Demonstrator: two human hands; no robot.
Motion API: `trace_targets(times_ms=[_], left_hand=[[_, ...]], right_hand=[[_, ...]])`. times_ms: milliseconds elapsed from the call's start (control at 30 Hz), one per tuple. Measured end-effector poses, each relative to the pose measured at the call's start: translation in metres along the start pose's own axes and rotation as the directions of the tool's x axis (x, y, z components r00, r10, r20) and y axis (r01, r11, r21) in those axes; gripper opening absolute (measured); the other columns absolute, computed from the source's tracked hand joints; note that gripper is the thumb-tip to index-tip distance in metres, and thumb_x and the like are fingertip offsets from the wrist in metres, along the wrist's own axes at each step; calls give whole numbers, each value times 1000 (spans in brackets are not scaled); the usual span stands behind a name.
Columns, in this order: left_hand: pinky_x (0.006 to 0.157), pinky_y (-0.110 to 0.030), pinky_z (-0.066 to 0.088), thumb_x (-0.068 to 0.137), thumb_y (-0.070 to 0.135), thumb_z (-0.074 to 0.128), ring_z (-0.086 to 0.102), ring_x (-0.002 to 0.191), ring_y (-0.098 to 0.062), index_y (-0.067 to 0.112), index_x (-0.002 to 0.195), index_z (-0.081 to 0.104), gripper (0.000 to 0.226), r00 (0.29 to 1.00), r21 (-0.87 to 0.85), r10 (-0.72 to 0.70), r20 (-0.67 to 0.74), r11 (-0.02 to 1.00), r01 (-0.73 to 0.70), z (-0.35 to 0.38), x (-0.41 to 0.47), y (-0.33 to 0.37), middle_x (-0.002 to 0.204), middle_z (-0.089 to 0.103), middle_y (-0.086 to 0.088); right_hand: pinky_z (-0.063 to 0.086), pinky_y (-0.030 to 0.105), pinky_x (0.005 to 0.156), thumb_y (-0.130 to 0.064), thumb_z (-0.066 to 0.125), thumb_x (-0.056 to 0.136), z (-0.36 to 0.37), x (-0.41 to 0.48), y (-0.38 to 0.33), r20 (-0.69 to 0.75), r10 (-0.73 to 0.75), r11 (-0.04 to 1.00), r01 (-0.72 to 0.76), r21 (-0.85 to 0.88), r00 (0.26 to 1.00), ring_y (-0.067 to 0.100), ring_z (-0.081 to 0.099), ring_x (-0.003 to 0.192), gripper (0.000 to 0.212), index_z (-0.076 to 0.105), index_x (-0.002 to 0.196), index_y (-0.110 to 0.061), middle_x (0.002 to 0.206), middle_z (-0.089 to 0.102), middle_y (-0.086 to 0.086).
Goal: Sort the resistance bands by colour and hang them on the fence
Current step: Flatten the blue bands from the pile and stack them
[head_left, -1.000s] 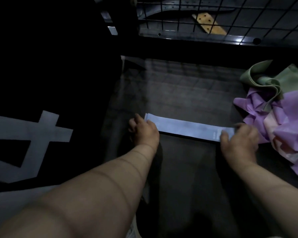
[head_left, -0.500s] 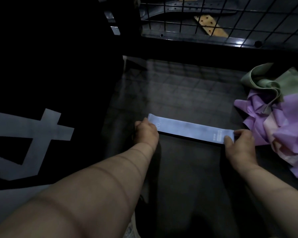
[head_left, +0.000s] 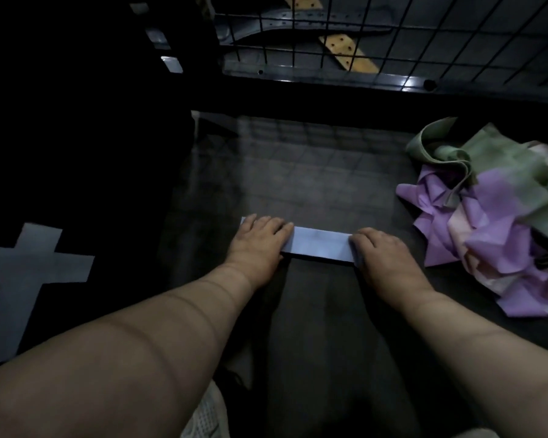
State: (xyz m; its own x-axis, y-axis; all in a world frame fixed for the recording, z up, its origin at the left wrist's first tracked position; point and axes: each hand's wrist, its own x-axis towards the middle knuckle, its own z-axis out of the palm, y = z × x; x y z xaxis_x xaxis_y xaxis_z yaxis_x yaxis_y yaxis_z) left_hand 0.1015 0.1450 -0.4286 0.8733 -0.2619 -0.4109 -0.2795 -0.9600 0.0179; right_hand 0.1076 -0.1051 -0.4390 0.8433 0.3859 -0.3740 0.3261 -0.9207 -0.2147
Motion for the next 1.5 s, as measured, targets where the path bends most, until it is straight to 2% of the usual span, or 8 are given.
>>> trace_targets(times_ms=[333,533,800,967,1067,1200,1367,1500], left_hand=[[100,-39,40,83,32,66,57,114,-30,18,134,56,53,995,-97,63,-77,993,-70,-2,12,-10,127,58,-6],[99,-38,43,77,38,74,58,116,-30,18,136,54,65,991,-56,131,-24,990,-132,-8,15,-18,128,57,-6],[101,-39,40,89,31,65,53,123,-29,17,142,50,57,989,-56,145,29,988,-143,-8,19,-18,136,54,-7],[87,-39,49,52,39,88,69,94,-30,9,121,65,79,987,45,163,12,986,-163,-9,18,-17,109,67,-10],[92,-44,41,56,62,65,68,96,-31,9,121,63,84,980,108,192,-51,977,-186,-14,17,-10,109,65,-11],[94,-52,48,73,56,42,66,103,-35,5,122,64,74,981,65,175,-85,983,-169,-37,28,25,116,66,-16],[100,-44,37,77,47,41,67,100,-32,8,119,67,63,911,36,323,-257,945,-325,-72,44,106,114,67,-13],[100,-43,43,75,44,44,66,103,-33,12,119,65,58,863,-30,447,-235,884,-466,-93,64,178,117,64,-12]], right_hand=[[30,37,105,-19,56,91,-12,5,6,66,-37,999,38,-6,997,29,42,124,43,43,133,-19,136,39,7],[29,40,103,-12,47,93,-17,10,7,120,-21,996,31,-81,993,32,39,122,42,38,134,-15,135,37,10],[31,46,102,-9,44,94,-22,14,5,213,-18,991,45,-124,977,33,38,123,42,36,136,-12,135,36,13],[22,48,112,-15,47,96,-25,10,7,198,-31,988,59,-140,980,35,31,135,47,33,141,-10,146,29,17],[12,49,118,-33,59,93,-35,0,14,153,-80,979,106,-175,985,34,13,147,62,32,143,-10,159,13,19],[15,47,115,-28,55,95,-73,-8,49,144,-153,953,184,-239,978,35,13,147,55,35,143,-12,160,9,21],[29,47,112,-30,56,94,-132,-51,136,270,15,950,71,-305,963,36,27,142,52,38,142,-19,157,17,17],[47,46,98,-41,66,86,-144,-82,215,215,285,951,-247,-185,934,36,47,124,62,37,140,-29,138,34,12]])
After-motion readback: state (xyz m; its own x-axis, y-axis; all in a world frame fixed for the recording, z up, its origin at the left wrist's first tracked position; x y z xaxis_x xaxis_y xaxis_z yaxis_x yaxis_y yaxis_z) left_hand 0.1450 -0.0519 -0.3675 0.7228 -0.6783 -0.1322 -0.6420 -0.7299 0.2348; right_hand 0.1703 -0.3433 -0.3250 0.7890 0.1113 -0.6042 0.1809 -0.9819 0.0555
